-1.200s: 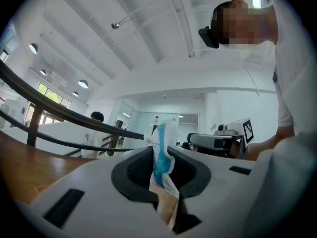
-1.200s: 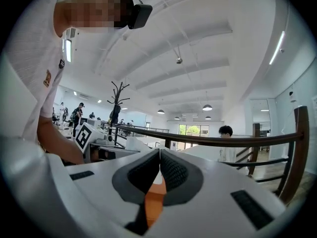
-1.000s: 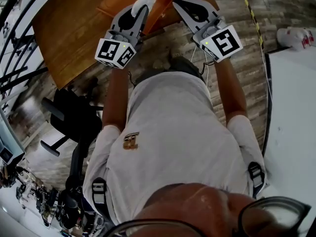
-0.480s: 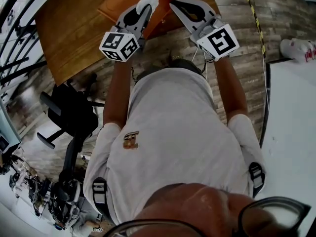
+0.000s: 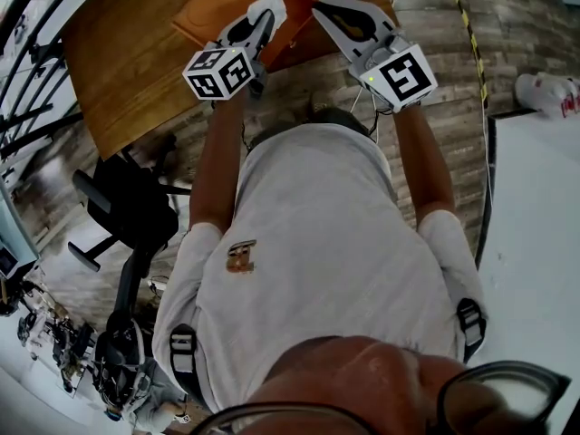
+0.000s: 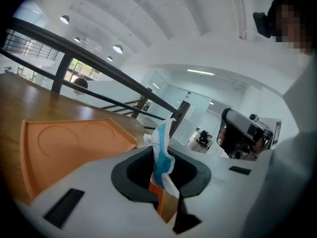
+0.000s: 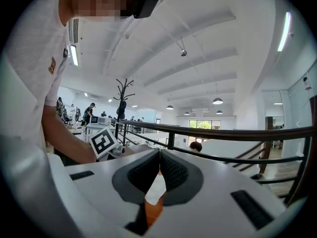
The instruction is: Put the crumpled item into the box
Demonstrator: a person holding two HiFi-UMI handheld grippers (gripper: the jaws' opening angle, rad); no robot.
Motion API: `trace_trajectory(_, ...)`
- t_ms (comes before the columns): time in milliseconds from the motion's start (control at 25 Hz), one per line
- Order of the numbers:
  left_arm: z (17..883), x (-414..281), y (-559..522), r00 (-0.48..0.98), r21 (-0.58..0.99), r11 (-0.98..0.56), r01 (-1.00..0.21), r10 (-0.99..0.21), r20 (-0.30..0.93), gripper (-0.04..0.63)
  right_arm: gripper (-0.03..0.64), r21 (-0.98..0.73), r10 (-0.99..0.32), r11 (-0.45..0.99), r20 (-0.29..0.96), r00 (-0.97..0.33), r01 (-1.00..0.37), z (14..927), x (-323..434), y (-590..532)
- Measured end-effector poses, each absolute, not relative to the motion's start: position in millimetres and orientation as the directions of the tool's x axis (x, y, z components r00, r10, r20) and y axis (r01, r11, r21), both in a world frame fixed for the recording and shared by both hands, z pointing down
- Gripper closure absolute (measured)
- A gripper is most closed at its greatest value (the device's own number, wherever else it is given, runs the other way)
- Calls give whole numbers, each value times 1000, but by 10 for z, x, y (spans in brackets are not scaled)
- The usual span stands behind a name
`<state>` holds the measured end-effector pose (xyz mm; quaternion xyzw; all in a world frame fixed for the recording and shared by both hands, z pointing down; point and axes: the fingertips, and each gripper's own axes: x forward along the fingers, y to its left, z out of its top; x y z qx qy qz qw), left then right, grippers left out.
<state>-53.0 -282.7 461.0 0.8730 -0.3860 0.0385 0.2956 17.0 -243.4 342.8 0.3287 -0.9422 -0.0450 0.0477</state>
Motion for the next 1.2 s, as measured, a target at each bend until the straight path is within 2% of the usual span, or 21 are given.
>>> trace_trajectory(280, 4995, -457, -3007, 652, 527, -411, -744, -618, 439, 518, 583, 100, -620, 784, 78, -780, -613, 3519, 316, -2535)
trace_trajectory(520, 5259, -393, -3021, 646, 590, -320, -741, -580, 496, 517, 583, 85, -617, 787, 74, -784, -611, 3592, 421, -2570)
trace_trajectory(720, 5359, -406, -3050, 600, 564, -266, -782, -564, 567, 517, 583, 72, -604, 797, 70, -794, -600, 3609, 449, -2625)
trace_trajectory(960, 5471, -427, -3021, 563, 524, -237, -818, -520, 643, 418, 583, 55, -596, 803, 52, -801, -593, 3639, 501, -2694)
trace_trajectory(1200, 5535, -426, -2921, 535, 473, -255, -843, -475, 698, 376, 583, 44, -587, 810, 47, -809, -585, 3687, 558, -2738)
